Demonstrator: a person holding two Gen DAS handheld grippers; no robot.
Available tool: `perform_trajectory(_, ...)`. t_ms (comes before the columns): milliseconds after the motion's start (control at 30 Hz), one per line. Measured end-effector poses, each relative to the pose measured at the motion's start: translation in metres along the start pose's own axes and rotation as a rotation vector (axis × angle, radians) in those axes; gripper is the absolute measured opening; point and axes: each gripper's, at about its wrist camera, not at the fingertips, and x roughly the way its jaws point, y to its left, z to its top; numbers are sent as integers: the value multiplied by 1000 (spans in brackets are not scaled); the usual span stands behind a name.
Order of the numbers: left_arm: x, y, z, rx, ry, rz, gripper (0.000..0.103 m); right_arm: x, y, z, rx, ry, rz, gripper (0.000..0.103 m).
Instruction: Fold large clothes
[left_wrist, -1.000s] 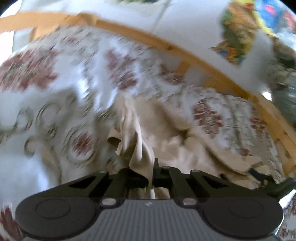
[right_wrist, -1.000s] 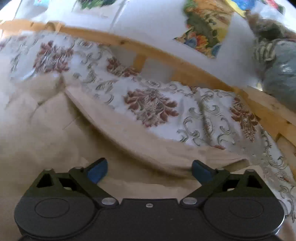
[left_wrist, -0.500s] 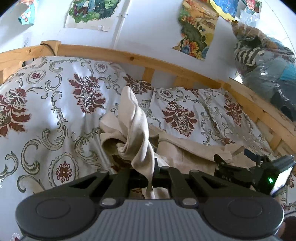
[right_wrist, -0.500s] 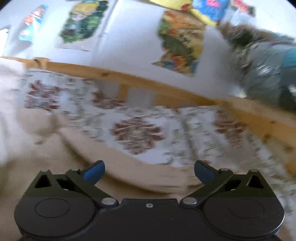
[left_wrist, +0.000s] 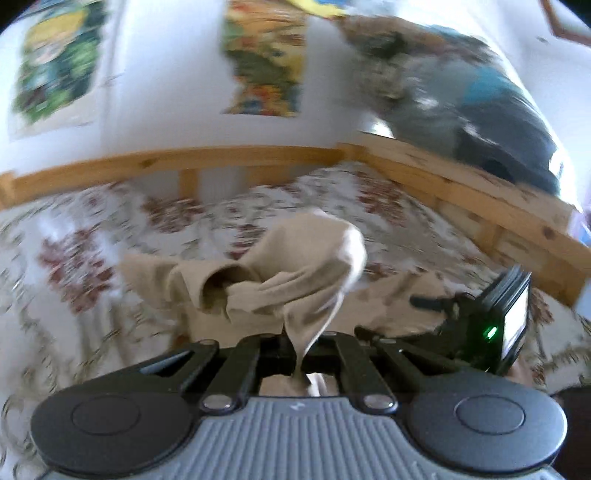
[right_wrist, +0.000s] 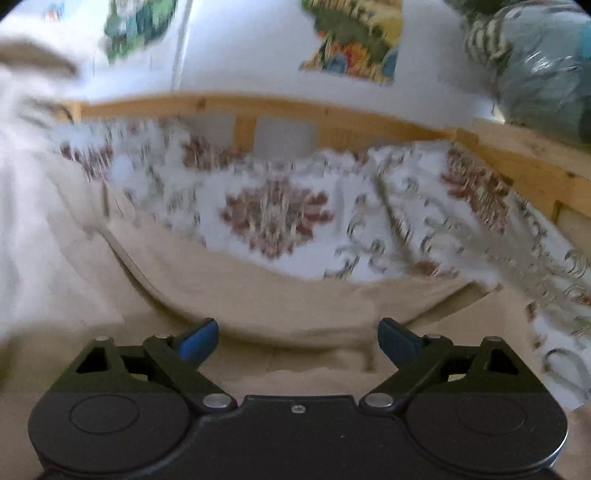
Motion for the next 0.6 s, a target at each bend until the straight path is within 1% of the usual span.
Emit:
perform_trajectory(33,3,-10,4,28,6,-15,0,-11,-10,4,16,-3,-15,96)
perform_trajectory(100,12,-31,8,71,16,-47,0,-43,-39,11,128,-15,-47,98)
perform_trajectory(133,17,-41,10,86,21,-63,0,-55,-52,14,196,-13,-43,98)
perform_trajectory(167,22,-52,11,108,30,-77,0,-70,-71,18,294,-10,-2,99)
perform_trajectory(200,27,-64,11,125,37,-90,0,-83,-90,20,401,-2,68,100)
perform_trajectory(267,36,-85,8,165,69,-113,0,-107,-128,11,659,13,270,102)
perform_trajectory(333,46,-107,-2,225,89,-118,0,-120,-160,-15,929,19,542,102)
perform_trajectory(367,50,-117,-10,257,100,-119,0,-121,-170,-27,1025,18,652,102)
perform_trajectory(400,53,-123,-17,271,110,-121,0,-119,-176,-37,1092,21,730,102)
perform_trajectory(433,56,-127,-23,280,123,-128,0,-115,-178,-44,1122,35,765,102)
perform_trajectory(467,57,-129,-28,282,131,-137,0,-108,-178,-49,1127,62,776,102)
perform_trajectory(533,57,-131,-36,288,135,-141,0,-90,-173,-63,1179,174,788,102)
perform_trajectory(567,56,-131,-36,293,129,-136,0,-80,-168,-71,1214,228,826,102)
perform_trajectory(600,55,-129,-36,294,124,-129,0,-70,-162,-77,1240,273,882,102)
